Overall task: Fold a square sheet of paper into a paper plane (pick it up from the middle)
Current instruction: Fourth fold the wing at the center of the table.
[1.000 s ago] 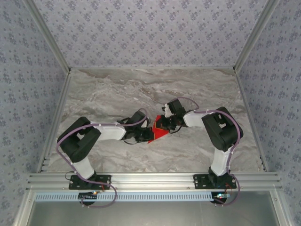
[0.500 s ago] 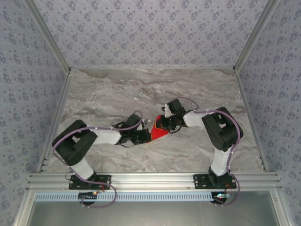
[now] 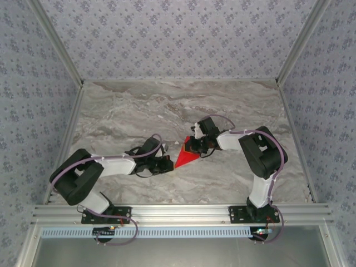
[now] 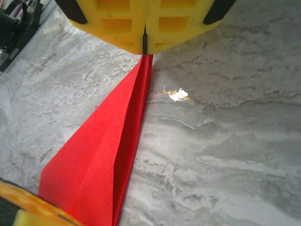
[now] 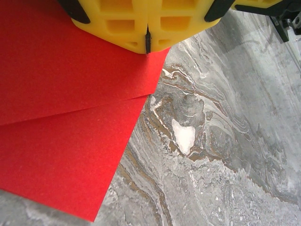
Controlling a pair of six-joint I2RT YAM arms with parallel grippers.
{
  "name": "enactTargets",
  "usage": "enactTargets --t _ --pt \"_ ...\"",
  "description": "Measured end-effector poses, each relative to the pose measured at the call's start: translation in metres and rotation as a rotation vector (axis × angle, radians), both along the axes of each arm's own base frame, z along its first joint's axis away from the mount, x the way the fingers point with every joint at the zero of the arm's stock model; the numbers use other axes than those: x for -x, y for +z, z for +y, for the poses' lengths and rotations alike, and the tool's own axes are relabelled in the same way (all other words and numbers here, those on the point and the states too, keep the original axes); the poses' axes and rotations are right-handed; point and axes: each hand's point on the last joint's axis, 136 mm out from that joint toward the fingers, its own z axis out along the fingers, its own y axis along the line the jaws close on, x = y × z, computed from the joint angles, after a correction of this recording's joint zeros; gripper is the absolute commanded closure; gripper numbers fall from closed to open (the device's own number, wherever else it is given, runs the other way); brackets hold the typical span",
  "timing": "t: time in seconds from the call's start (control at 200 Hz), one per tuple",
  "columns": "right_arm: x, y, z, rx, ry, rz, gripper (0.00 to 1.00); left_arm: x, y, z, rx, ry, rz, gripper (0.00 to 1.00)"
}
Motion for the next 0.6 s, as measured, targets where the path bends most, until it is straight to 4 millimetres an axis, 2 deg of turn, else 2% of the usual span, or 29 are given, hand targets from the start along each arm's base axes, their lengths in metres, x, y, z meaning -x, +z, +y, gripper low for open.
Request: enactTargets --t 0.24,0.32,0.6 --pt "0.0 0.0 0.0 0.0 0.0 0.001 1.0 -0.022 0.025 -0.019 0.063 0.005 -0.066 1.0" --pt "0.0 0.0 0.0 -0.001 0.0 0.001 1.0 -0.03 0.026 -0.026 0.072 0.005 -0.076 1.0" --pt "0.0 0.0 0.001 -0.003 0.002 0.002 1.0 -0.029 -0.002 -0.026 0.019 0.004 -0.019 1.0"
